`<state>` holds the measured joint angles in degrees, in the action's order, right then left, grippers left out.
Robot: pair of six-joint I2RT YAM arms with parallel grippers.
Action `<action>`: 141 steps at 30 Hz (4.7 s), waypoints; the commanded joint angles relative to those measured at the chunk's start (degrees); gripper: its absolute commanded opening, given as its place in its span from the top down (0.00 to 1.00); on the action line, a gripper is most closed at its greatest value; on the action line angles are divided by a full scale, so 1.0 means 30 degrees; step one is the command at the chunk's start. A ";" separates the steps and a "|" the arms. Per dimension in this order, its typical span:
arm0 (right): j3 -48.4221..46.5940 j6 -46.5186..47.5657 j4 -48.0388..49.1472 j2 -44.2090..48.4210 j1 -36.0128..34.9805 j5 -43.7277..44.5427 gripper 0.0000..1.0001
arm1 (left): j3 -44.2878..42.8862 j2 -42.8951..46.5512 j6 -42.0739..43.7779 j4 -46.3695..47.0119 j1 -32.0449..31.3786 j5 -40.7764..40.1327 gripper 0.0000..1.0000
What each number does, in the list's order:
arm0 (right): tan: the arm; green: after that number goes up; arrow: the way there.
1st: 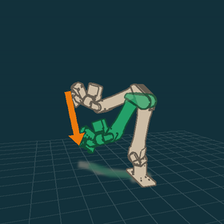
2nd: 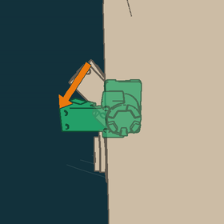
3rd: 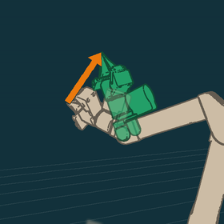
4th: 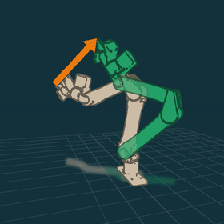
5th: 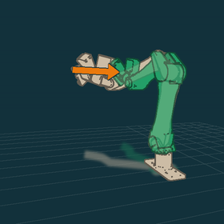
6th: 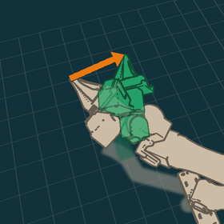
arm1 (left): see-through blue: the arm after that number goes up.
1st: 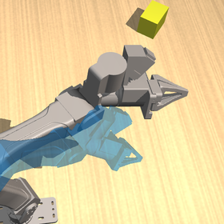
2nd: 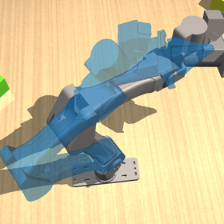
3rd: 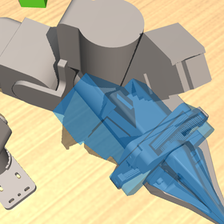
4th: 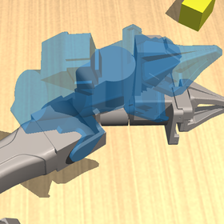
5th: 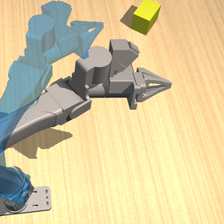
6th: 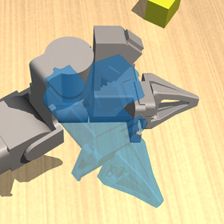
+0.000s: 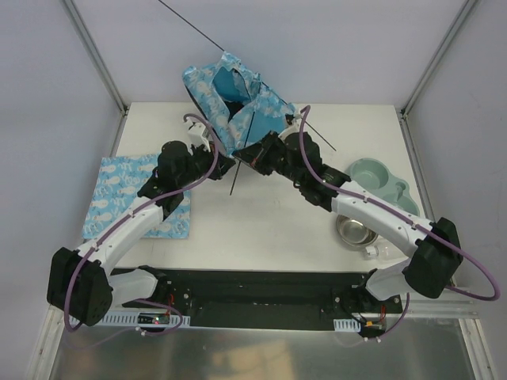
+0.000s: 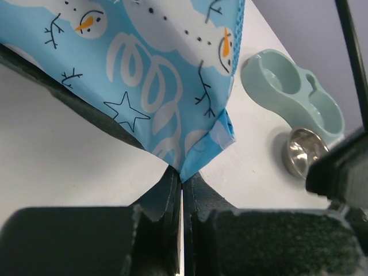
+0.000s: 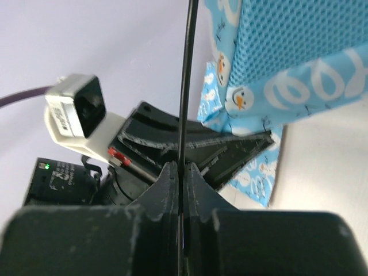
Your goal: Set up the pet tent
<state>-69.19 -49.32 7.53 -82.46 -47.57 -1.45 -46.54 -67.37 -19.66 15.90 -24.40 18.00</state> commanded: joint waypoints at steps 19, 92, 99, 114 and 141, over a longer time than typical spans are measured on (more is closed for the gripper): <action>-0.0463 0.0269 0.4609 -0.0435 0.0535 0.5843 1.00 | 0.1451 0.4790 0.0633 -0.5242 -0.0127 0.3053 1.00; -0.3068 0.0414 0.2062 -0.4125 0.0243 0.9652 1.00 | -0.0069 0.5174 -0.2286 -0.7847 -0.0127 0.1680 1.00; -0.3831 0.0561 0.1621 -0.4653 -0.0607 1.0357 1.00 | -0.1242 0.4354 -0.5896 -0.8405 -0.0127 0.0594 1.00; -0.4212 0.2259 0.1328 -0.5121 -0.2453 1.0621 1.00 | -0.2679 0.3445 -0.9236 -0.9285 -0.0128 -0.1255 1.00; -0.2280 0.4077 0.0185 -0.2633 -0.2834 0.3826 0.61 | -0.2181 0.3327 -0.8359 -0.9460 -0.0127 -0.3480 1.00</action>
<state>-77.14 -38.46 9.15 -94.11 -55.72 14.09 -51.42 -57.43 -45.54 -14.26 -24.45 9.89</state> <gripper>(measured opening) 0.381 0.020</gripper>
